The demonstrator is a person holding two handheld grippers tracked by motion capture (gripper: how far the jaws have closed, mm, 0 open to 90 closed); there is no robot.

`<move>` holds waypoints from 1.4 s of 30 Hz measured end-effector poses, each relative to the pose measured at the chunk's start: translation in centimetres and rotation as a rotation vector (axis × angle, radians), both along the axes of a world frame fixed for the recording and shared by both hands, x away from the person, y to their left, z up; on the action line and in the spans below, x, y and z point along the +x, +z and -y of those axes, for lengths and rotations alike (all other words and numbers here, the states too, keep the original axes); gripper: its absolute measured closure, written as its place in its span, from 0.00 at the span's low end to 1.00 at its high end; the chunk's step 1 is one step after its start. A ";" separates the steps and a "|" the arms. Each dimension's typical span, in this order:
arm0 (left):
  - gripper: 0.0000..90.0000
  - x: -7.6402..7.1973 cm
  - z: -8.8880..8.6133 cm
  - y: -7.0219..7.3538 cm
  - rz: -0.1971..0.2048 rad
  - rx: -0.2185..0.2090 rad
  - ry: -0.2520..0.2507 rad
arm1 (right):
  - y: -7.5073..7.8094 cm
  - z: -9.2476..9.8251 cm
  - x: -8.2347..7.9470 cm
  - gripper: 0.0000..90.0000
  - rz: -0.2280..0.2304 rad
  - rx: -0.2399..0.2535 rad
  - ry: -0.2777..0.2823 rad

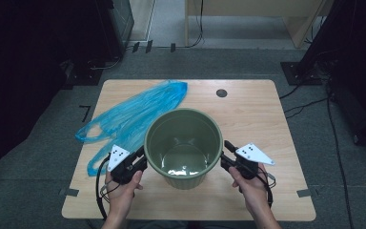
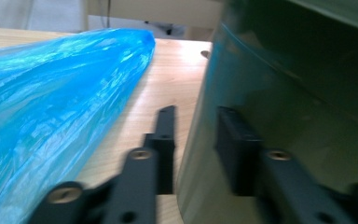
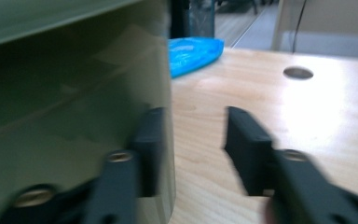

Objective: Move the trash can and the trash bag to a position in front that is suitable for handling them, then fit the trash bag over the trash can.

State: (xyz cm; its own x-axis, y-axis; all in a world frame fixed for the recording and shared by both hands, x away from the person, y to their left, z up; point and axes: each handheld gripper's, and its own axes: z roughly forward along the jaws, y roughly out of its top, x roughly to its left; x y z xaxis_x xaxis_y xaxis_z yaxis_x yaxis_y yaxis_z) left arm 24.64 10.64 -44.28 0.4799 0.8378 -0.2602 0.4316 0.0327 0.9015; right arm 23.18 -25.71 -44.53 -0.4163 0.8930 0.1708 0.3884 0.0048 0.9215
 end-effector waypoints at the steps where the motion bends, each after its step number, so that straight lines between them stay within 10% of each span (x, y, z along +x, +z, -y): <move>1: 0.58 0.3 -0.3 -0.1 -0.005 -0.005 0.004 | -0.1 0.6 0.2 0.49 -0.020 0.033 0.009; 5: 0.28 1.5 -1.3 -1.1 -0.053 0.070 0.082 | -0.9 3.1 0.8 0.35 -0.034 -0.041 -0.095; 19: 0.22 5.0 -5.8 -2.8 -0.098 0.194 0.295 | -7.2 10.5 3.7 0.23 -0.268 -0.206 -0.358; 34: 0.25 8.3 -7.6 -5.6 -0.189 0.303 0.320 | -7.8 10.7 4.0 0.22 -0.307 -0.264 -0.349; 42: 0.53 8.4 -8.3 -7.2 -0.254 0.304 0.323 | -7.8 10.6 3.9 0.22 -0.307 -0.269 -0.347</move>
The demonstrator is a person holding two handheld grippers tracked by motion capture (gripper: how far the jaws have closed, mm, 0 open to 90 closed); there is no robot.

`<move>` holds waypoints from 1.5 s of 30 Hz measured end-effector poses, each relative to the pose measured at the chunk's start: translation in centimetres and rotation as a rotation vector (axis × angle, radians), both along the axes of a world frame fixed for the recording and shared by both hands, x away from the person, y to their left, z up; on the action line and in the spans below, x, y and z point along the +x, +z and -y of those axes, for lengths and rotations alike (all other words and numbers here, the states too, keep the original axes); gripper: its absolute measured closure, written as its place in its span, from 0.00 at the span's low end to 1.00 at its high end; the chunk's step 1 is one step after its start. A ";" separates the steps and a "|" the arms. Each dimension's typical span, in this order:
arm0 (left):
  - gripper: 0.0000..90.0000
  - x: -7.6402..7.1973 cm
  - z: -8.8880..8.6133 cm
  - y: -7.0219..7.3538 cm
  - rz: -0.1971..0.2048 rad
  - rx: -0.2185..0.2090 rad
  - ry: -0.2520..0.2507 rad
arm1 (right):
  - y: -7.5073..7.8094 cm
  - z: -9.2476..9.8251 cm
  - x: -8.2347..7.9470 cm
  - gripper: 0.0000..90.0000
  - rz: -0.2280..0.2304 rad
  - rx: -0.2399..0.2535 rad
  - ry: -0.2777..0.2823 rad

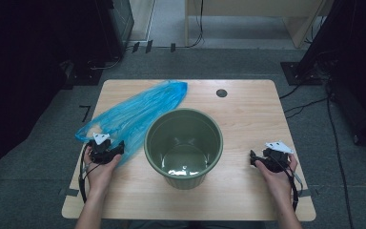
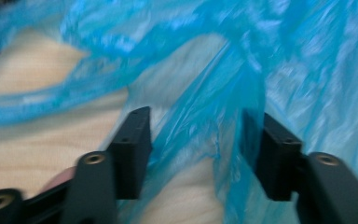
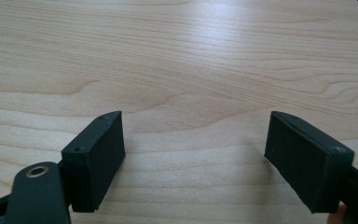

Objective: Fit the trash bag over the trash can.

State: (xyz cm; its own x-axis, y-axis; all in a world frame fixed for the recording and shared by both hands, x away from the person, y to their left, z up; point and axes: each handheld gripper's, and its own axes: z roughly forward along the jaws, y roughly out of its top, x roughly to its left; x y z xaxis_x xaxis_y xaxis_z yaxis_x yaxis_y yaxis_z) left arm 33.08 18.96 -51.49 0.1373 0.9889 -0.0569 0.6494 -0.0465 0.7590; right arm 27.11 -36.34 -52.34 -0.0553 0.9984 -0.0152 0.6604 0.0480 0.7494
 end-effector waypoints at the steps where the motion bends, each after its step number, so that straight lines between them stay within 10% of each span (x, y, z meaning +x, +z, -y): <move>1: 0.58 -0.1 -0.1 -0.1 0.013 0.003 -0.003 | 0.0 0.0 0.0 0.22 0.000 0.001 0.001; 7: 0.87 -0.6 -0.2 0.0 -0.004 -0.058 -0.071 | 0.0 0.1 0.0 0.22 -0.001 0.009 0.002; 13: 0.94 -2.4 0.4 0.3 -0.048 -0.122 -0.166 | 0.0 0.2 0.1 0.22 -0.007 0.019 0.001; 20: 0.37 -4.2 1.4 2.6 -0.037 -0.052 -0.349 | 0.0 0.1 0.2 0.22 -0.008 0.022 0.000; 24: 0.29 -4.4 1.0 4.4 0.094 -0.064 -0.287 | 0.0 0.1 0.2 0.22 -0.008 0.022 0.004; 29: 0.27 -1.6 1.9 4.0 0.201 0.021 -0.168 | 0.0 0.0 0.2 0.22 -0.008 0.020 0.001; 36: 0.31 0.8 3.1 1.2 0.015 0.067 -0.162 | 0.0 0.0 0.1 0.22 -0.013 0.036 -0.003; 45: 0.90 0.5 1.1 0.3 -0.016 -0.070 -0.104 | 0.0 0.0 0.1 0.22 -0.014 0.038 -0.003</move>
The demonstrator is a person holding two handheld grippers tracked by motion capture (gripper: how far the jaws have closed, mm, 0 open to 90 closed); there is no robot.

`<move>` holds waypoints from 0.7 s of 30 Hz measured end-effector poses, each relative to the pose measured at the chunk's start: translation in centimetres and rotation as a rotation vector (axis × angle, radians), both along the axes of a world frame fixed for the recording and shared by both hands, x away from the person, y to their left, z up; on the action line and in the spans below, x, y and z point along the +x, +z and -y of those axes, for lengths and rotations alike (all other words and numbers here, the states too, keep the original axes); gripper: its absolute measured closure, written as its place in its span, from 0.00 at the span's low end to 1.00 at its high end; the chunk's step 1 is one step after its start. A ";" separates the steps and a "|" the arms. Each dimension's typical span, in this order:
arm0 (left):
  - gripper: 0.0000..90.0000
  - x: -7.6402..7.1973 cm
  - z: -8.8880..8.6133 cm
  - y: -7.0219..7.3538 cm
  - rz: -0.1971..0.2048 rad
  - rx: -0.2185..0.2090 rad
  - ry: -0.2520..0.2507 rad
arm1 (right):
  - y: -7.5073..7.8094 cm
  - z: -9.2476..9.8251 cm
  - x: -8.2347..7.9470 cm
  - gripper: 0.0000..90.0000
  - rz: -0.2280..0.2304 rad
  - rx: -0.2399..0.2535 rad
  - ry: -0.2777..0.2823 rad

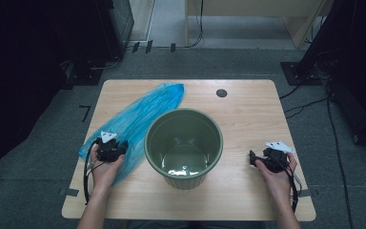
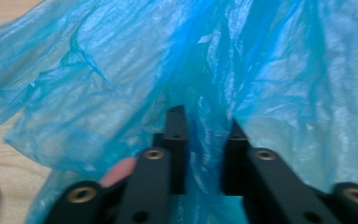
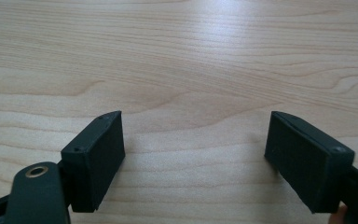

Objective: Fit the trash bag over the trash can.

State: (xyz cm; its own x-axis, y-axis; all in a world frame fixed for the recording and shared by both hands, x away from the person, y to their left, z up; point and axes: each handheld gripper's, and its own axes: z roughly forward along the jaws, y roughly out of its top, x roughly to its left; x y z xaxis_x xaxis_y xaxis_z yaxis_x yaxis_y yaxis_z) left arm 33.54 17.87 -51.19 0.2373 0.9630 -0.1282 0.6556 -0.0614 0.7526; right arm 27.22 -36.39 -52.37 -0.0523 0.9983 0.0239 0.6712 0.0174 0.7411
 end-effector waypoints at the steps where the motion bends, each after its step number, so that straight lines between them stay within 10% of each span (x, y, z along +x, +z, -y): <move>1: 0.94 -0.1 -0.3 0.1 -0.001 -0.024 0.007 | 0.0 0.0 0.0 0.22 0.000 0.000 0.001; 9: 1.00 -1.5 -1.8 2.0 0.125 -0.154 0.024 | 0.0 0.0 0.1 0.20 -0.003 0.002 0.005; 21: 1.00 -4.3 -1.9 7.7 0.385 -0.177 0.023 | 0.0 -0.1 0.3 0.20 -0.003 0.002 0.009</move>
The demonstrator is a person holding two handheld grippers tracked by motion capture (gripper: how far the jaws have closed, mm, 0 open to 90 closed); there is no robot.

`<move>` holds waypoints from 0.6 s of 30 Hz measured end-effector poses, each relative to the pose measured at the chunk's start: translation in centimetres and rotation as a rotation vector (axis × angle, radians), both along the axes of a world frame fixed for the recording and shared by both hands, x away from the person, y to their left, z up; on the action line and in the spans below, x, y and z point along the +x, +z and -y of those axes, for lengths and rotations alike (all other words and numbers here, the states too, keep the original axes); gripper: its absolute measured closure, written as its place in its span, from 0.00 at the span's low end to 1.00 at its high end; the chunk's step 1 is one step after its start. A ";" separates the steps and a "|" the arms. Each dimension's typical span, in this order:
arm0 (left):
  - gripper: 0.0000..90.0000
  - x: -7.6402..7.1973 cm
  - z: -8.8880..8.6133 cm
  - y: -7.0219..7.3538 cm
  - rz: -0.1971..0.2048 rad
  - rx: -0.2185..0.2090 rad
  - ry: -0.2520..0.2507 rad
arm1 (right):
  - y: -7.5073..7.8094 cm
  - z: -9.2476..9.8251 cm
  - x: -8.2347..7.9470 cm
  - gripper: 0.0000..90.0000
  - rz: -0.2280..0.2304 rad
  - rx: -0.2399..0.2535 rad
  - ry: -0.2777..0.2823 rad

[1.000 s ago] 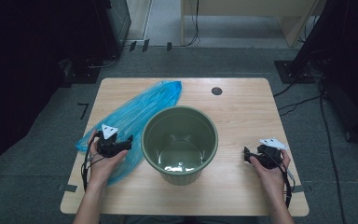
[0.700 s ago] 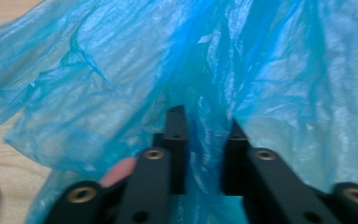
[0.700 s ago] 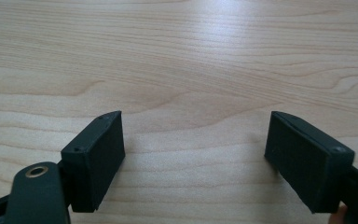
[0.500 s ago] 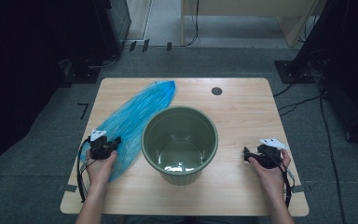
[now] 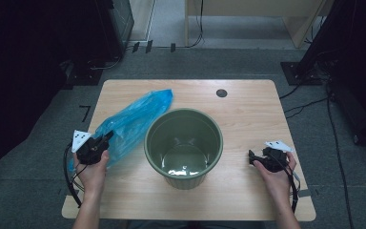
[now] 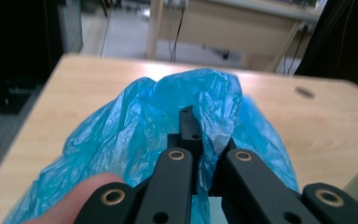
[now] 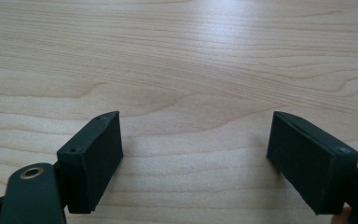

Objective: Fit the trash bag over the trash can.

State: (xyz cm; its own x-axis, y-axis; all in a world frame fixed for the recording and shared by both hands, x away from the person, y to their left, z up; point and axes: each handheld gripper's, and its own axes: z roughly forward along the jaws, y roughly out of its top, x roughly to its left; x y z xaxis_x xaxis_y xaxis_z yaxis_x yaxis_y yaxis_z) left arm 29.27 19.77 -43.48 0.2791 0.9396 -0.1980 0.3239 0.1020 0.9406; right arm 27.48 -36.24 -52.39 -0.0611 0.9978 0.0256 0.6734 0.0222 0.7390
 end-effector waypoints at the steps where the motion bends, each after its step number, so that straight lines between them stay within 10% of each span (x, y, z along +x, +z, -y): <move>1: 1.00 -0.3 0.0 0.5 0.018 -0.001 0.002 | 0.0 0.0 0.0 0.20 -0.001 -0.001 0.000; 18: 1.00 -5.0 0.7 7.7 0.283 -0.065 0.007 | 0.0 -0.9 0.3 0.13 -0.011 -0.002 -0.018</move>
State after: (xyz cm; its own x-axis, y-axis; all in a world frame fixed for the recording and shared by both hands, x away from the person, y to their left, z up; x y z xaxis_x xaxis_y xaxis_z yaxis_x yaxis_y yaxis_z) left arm 24.27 19.08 -35.82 0.3249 0.9297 -0.1736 0.0490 0.1668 0.9848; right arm 27.79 -35.36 -52.43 -0.0432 0.9988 0.0242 0.6817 0.0118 0.7315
